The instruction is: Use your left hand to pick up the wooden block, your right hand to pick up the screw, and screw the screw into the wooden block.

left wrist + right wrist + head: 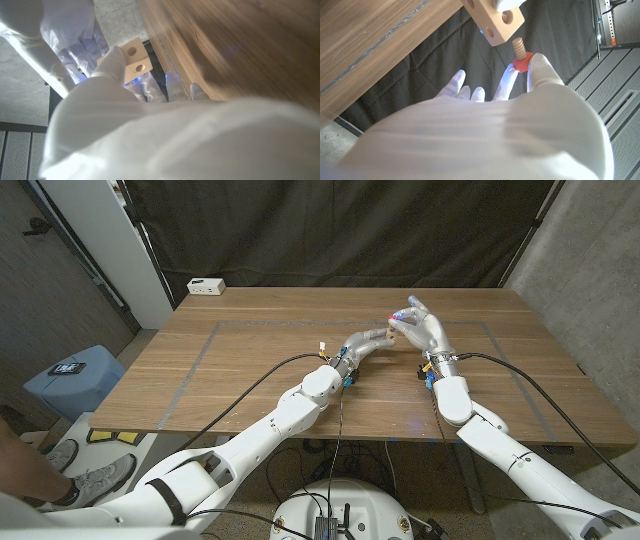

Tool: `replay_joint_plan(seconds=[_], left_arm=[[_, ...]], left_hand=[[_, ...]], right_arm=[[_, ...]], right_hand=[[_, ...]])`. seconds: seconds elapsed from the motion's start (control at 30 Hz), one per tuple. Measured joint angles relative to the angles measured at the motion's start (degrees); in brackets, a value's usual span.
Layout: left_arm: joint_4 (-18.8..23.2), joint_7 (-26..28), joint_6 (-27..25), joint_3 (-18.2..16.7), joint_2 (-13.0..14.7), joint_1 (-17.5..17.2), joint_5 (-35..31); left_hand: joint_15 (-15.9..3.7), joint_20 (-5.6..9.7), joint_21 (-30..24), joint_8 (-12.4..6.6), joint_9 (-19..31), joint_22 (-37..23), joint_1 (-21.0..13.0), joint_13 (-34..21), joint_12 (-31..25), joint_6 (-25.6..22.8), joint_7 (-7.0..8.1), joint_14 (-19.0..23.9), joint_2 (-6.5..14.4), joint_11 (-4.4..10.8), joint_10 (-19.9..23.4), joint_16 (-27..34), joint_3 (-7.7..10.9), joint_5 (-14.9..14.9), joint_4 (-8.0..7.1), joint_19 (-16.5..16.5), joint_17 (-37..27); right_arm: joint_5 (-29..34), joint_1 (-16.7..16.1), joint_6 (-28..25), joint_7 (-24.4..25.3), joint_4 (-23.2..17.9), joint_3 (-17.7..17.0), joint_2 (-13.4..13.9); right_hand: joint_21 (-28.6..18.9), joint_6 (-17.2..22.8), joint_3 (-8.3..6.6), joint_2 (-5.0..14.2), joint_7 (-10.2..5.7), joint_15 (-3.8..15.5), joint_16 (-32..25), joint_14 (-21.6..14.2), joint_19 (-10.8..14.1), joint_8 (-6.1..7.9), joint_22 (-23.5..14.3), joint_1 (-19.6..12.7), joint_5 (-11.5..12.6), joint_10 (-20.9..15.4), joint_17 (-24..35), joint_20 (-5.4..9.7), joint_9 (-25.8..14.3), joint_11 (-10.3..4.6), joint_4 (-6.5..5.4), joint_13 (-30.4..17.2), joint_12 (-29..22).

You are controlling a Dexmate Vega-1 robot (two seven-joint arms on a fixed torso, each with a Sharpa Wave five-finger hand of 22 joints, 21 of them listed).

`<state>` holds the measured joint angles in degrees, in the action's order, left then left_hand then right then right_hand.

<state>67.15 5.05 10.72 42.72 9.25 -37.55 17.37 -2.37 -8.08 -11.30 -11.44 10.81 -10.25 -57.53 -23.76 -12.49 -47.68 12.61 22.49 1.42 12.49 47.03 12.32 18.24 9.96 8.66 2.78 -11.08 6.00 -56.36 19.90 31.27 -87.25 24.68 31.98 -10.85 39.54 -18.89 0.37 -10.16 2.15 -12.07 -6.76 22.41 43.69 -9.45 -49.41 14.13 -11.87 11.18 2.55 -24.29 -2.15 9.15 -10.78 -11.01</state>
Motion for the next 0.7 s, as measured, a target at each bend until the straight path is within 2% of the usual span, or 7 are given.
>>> replay_joint_plan(seconds=[0.07, 0.23, 0.37, 0.7], left_arm=[[0.1, 0.0, 0.0, 0.0, 0.0, 0.0, 0.0], [0.2, 0.0, -0.1, 0.0, 0.1, -0.1, 0.0], [0.3, 0.0, -0.1, 0.0, 0.2, -0.2, 0.0], [0.5, 0.1, -0.3, 0.0, 0.3, -0.3, 0.1]], left_hand=[[0.00, 0.00, 0.0, 0.00, 0.0, 0.0, 0.0, 0.0, 0.0, 0.0, 0.00, 0.0, 0.0, 0.00, 0.0, 0.0, -0.04, 0.0, 0.04, 0.0, 0.0], [-0.20, 0.00, 0.0, 0.05, 0.0, 0.0, 0.0, 0.0, 0.0, 0.0, 0.00, 0.2, 0.0, 0.00, 0.0, 0.0, -0.01, 0.0, -0.37, 0.0, 0.0], [-0.20, 0.00, 0.0, 0.06, 0.0, 0.0, 0.2, 0.0, 0.0, 0.0, 0.00, 0.2, -0.1, 0.00, 0.0, 0.0, -0.14, 0.0, -0.51, 0.0, 0.0], [0.02, -0.31, 0.0, -0.03, 0.0, 0.0, 1.1, -0.2, 0.0, 0.2, 0.00, 0.4, 0.2, 0.00, 0.0, 0.0, -0.28, 0.0, -0.65, 0.3, 0.0]], right_arm=[[0.1, 0.0, -0.1, 0.0, 0.0, 0.0, 0.1], [0.1, -0.1, -0.2, 0.1, 0.0, 0.0, 0.2], [0.2, -0.1, -0.2, 0.2, -0.1, 0.0, 0.3], [0.2, -0.5, -0.4, 0.4, -0.5, 0.0, 0.5]], right_hand=[[0.0, 0.1, 0.17, -0.13, 0.07, 0.00, 0.0, 0.0, 0.0, 0.42, 0.0, -0.1, 0.0, 0.0, 0.0, 0.00, 0.0, -0.02, 0.17, 0.0, 0.0], [0.0, 0.4, -0.03, -0.49, 0.22, 0.00, 0.0, 0.0, 0.0, 0.43, 0.0, -1.3, -0.4, -0.2, -0.3, 0.00, 0.0, -0.22, 0.49, 0.0, 0.0], [0.0, 0.9, -0.36, -1.23, 0.33, 0.00, 0.2, 0.0, 0.0, 0.67, 0.0, -3.1, -0.8, -0.4, -0.3, 0.00, 0.0, -0.44, 1.26, 0.0, 0.0], [0.0, 1.0, -0.34, -1.63, 0.43, 0.00, 0.2, 0.0, 0.0, 0.83, 0.0, -3.5, -1.2, -0.3, -0.2, 0.00, 0.0, -0.74, 1.28, 0.0, 0.0]])
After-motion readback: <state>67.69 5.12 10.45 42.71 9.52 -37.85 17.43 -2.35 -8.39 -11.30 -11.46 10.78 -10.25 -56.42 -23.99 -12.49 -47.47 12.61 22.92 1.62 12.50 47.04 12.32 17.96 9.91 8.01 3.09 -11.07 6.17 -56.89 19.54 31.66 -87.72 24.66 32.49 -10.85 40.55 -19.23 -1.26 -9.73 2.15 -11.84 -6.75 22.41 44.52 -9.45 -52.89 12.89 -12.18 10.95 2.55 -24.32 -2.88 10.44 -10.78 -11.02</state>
